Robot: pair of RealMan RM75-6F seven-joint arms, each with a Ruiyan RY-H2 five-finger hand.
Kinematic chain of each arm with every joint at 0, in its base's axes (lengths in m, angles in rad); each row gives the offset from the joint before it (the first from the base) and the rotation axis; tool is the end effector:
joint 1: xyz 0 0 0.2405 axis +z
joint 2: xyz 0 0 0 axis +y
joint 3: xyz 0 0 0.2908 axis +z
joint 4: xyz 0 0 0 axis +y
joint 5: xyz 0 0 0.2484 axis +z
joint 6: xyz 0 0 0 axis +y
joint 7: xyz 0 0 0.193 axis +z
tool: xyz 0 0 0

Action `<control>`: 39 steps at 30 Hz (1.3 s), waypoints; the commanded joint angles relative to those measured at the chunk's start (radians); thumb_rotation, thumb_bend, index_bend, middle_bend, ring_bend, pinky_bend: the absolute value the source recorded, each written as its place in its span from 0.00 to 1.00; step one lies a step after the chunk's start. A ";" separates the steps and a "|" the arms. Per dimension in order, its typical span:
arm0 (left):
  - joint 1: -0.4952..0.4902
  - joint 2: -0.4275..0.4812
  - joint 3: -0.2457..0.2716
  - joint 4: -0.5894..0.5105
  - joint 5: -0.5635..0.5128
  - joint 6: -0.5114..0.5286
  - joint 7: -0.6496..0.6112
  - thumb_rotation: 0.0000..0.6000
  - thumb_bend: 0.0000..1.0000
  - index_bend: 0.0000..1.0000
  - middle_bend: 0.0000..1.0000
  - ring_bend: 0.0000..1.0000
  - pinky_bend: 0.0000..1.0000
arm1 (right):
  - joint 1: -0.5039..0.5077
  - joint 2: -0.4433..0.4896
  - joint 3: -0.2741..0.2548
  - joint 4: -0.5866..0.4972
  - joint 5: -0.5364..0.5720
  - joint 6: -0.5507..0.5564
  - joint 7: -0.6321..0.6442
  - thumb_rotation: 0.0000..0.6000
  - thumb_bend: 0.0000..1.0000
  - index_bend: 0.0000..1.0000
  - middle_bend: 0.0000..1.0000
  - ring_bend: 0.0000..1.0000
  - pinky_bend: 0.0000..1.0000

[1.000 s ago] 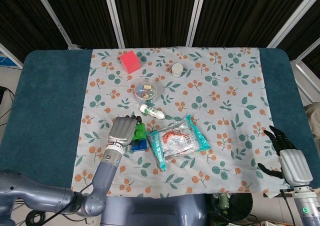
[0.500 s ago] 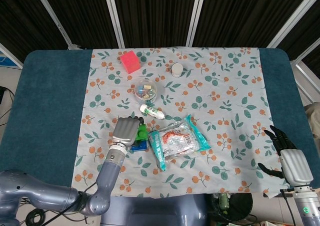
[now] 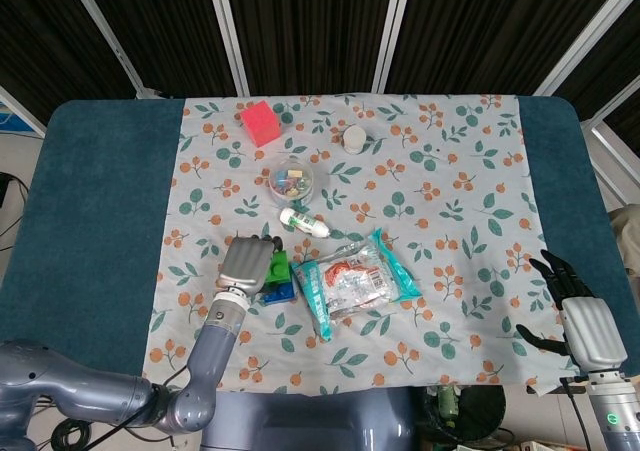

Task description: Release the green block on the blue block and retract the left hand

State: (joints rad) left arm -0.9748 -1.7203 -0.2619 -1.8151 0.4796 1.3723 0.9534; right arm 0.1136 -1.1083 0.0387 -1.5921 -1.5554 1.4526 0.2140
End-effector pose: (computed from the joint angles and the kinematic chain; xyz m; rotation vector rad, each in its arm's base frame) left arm -0.0515 0.3731 -0.0987 -1.7708 -1.0089 -0.7070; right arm -0.3500 -0.2432 0.1331 1.4050 -1.0426 1.0615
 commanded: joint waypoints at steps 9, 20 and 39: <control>0.007 -0.020 0.017 0.042 -0.006 -0.026 -0.009 1.00 0.37 0.58 0.53 0.45 0.57 | 0.000 0.001 0.000 -0.002 0.000 -0.001 0.004 1.00 0.26 0.14 0.04 0.06 0.24; 0.007 -0.010 0.024 0.027 0.027 -0.035 -0.003 1.00 0.19 0.28 0.23 0.20 0.33 | 0.000 0.001 0.000 -0.001 0.000 0.000 0.010 1.00 0.26 0.14 0.04 0.06 0.24; 0.183 0.272 0.200 -0.183 0.434 0.050 -0.171 1.00 0.01 0.00 0.00 0.00 0.05 | -0.003 -0.004 0.003 0.007 0.004 0.006 -0.021 1.00 0.26 0.14 0.04 0.06 0.24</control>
State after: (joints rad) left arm -0.8665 -1.5369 -0.1570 -1.9544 0.7552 1.3707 0.8390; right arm 0.1106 -1.1112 0.0406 -1.5864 -1.5525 1.4583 0.1963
